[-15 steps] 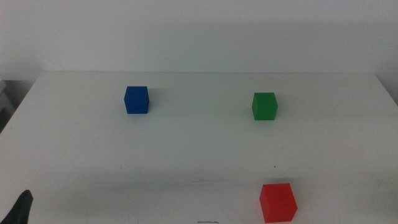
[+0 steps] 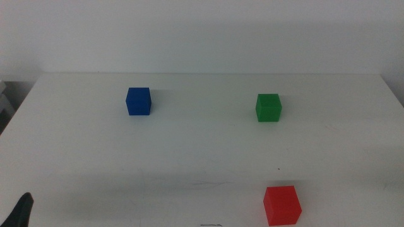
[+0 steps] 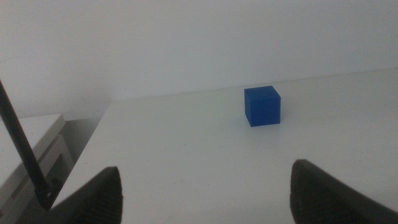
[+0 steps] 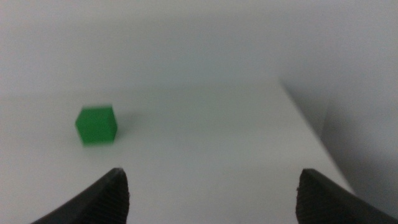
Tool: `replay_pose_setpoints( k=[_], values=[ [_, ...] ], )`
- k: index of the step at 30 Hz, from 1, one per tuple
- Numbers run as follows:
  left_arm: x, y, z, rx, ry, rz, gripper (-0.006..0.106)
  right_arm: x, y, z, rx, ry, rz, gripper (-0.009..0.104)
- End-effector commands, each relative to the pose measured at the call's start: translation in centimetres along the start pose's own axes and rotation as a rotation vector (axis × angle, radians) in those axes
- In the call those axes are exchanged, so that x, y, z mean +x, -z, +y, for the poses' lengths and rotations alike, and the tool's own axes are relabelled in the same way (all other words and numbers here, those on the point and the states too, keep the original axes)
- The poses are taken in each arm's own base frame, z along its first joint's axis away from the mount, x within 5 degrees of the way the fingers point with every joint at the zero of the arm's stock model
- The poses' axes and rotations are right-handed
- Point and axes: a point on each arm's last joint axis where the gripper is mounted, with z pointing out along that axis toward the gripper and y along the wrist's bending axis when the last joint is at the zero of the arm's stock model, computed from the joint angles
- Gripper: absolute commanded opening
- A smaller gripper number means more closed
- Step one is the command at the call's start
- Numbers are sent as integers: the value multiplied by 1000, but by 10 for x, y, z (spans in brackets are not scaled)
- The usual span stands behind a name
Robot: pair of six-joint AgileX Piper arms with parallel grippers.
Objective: Stack red cubes first, then green, then blue cubes in a specific spot.
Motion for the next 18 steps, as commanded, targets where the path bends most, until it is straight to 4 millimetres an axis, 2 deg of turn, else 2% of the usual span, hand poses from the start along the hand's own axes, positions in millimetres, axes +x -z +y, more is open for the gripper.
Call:
replay_pose_setpoints(
  k=[1,5,9,18],
  values=[
    [-9,2,1,-6,9,-102,91,-37,-5,4,-18,-3,80,94],
    [-9,2,1,-6,9,-102,91,-75,-19,15,-93,-96,315,94],
    [-9,2,1,-6,9,-102,91,-95,-40,21,-122,-148,387,94],
    [-9,2,1,-6,9,-102,91,-92,-69,24,-137,-194,465,94]
  ],
)
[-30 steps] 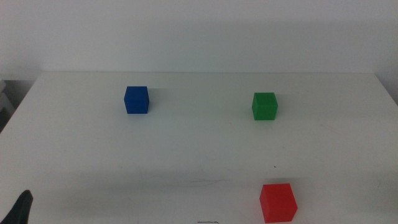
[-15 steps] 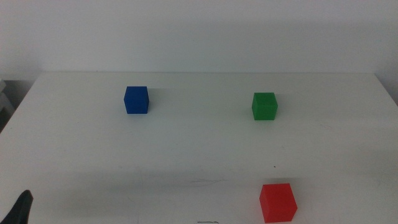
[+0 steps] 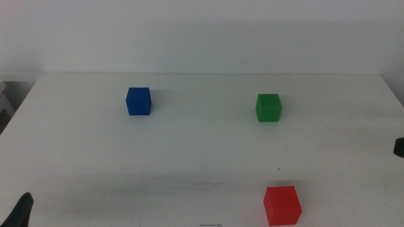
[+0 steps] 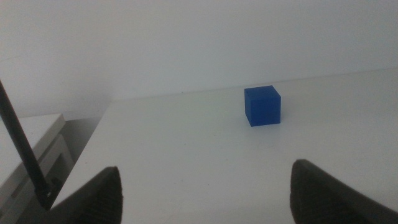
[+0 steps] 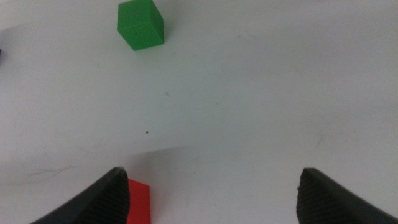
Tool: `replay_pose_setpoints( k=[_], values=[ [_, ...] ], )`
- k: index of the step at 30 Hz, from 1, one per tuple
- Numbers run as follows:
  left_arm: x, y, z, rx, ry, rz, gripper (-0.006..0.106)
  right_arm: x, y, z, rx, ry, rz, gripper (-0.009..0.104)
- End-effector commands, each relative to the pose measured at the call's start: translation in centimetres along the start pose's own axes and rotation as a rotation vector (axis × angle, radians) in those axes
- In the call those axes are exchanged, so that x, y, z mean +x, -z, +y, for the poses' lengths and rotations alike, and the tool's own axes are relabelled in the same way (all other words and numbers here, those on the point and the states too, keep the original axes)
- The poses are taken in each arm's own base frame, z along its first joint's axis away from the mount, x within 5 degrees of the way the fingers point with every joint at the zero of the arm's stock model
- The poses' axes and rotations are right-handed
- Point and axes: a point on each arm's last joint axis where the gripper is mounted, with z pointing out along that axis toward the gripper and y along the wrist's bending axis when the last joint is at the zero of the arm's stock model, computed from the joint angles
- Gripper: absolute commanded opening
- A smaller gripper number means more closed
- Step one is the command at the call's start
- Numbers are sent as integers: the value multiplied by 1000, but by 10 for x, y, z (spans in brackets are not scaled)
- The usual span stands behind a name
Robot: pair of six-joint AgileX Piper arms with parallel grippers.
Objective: Stack red cubes first, then green, then blue cubes in a specific spot.
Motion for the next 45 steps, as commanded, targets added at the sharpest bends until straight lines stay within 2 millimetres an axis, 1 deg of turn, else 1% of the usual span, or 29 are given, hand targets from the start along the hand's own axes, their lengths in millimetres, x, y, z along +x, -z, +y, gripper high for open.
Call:
replay_pose_setpoints(
  k=[1,4,6,10,13,18,23,26,30,32,36,40,45],
  values=[
    [-9,2,1,-6,9,-102,91,-17,4,6,-28,22,-74,94],
    [-9,2,1,-6,9,-102,91,-22,-1,13,-86,42,38,94],
    [-9,2,1,-6,9,-102,91,-29,-5,18,-119,24,126,94],
    [-9,2,1,-6,10,-102,91,-41,-20,24,-137,-16,267,94],
    [-9,2,1,-6,10,-102,91,-42,-34,38,-145,-10,356,94],
    [-9,2,1,-6,10,-102,91,-31,-57,75,-139,60,422,94],
    [-9,2,1,-7,10,-102,91,-13,-78,101,-48,77,452,94],
    [-9,2,1,-7,10,-102,91,-4,-94,116,-23,102,440,94],
    [-9,2,1,-7,10,-102,91,8,-112,128,3,107,488,94],
    [-9,2,1,-7,10,-102,91,11,-115,130,13,115,503,94],
    [-9,2,1,-7,10,-102,91,15,-117,144,72,149,494,94],
    [-9,2,1,-7,10,-102,91,13,-125,145,184,151,519,94],
    [-9,2,1,-7,10,-102,91,18,-138,151,205,173,543,93]
  ],
)
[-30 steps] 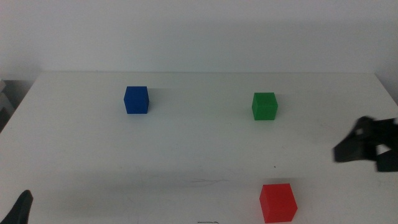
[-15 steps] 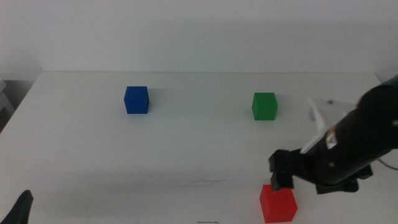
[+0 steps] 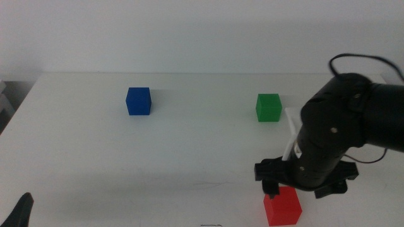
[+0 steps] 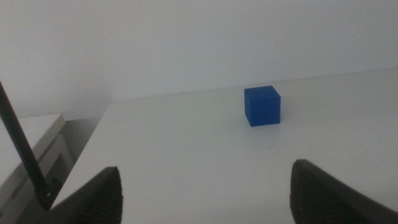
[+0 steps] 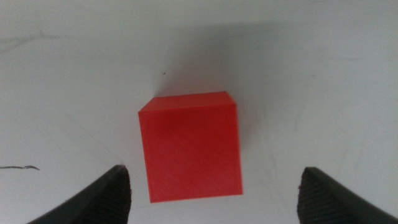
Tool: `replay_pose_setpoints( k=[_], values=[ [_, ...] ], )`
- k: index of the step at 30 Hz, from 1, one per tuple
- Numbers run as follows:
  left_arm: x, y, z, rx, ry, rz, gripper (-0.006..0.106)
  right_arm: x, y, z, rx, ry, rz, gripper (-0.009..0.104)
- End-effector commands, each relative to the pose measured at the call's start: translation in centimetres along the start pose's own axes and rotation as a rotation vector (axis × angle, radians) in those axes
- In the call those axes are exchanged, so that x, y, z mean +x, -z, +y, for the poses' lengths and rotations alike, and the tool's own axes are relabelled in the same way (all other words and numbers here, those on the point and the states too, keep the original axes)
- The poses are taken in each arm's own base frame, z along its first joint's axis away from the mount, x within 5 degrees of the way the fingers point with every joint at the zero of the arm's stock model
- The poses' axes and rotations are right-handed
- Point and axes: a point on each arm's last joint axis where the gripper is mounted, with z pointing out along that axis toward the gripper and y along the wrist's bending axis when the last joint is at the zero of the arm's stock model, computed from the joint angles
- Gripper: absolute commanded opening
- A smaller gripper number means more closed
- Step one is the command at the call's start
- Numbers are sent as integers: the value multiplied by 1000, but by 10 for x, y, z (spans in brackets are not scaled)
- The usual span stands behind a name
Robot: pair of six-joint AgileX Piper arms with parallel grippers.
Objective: Stack red cubes first, then green, then blue cubes in a specific spot.
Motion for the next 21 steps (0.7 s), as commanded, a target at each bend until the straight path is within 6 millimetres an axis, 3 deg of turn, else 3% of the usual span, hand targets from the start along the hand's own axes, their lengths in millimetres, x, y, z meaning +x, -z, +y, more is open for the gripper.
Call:
replay_pose_setpoints(
  k=[1,14,18,21],
  values=[
    [-9,2,1,-7,10,-102,91,-6,12,3,-23,8,-53,93],
    [-9,2,1,-7,10,-102,91,-8,-24,17,-2,26,6,81],
    [-9,2,1,-7,10,-102,91,-9,-30,19,-5,31,10,70],
    [-9,2,1,-7,10,-102,91,-9,-31,21,-21,26,9,54]
  ],
)
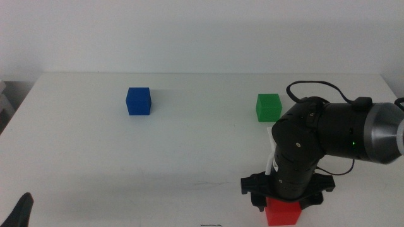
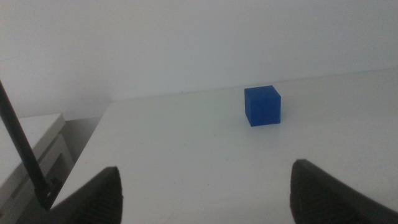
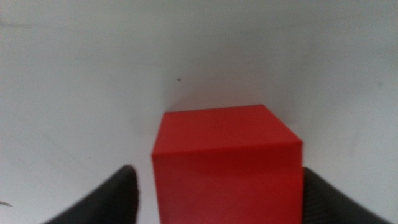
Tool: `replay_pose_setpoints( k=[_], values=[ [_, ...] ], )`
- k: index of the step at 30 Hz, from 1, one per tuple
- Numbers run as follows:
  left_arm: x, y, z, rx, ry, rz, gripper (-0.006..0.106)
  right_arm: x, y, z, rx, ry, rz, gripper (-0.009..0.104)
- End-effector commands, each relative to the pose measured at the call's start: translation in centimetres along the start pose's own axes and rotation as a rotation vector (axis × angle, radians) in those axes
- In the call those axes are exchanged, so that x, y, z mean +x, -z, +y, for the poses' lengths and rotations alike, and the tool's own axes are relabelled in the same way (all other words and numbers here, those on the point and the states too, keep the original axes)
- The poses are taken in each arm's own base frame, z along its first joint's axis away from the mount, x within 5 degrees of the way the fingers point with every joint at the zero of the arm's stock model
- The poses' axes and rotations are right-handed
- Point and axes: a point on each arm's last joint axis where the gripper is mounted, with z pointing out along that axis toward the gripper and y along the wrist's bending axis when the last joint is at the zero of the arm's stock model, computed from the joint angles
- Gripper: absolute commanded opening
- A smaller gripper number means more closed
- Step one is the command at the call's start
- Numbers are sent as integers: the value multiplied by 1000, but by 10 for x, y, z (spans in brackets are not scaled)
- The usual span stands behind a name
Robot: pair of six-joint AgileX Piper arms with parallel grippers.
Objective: Stack red cubes first, then green, then blue cubes in a specific spot.
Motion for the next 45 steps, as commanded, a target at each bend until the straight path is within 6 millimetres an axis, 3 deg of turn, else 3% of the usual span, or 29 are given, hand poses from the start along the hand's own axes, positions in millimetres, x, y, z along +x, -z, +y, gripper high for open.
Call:
replay_pose_setpoints(
  k=[1,6,7,8,15,21,26,34,45],
  values=[
    [-9,2,1,-7,10,-102,91,-5,18,2,-48,7,-59,48],
    [-9,2,1,-7,10,-102,91,-5,18,2,-46,9,-59,19],
    [-9,2,1,-7,10,-102,91,-5,23,6,-45,26,-58,0],
    [-9,2,1,-7,10,-102,91,-5,28,9,-45,35,-60,-1],
    [-9,2,1,-7,10,-102,91,-20,60,42,-65,58,-98,-1],
    [-9,2,1,-7,10,-102,91,-28,54,82,-71,96,-87,-1],
    [-9,2,1,-7,10,-102,91,-40,51,102,-64,103,-86,-1],
    [-9,2,1,-7,10,-102,91,-65,52,117,-82,86,-132,-1],
    [-9,2,1,-7,10,-102,91,-83,36,110,-37,59,-135,-1]
  ],
)
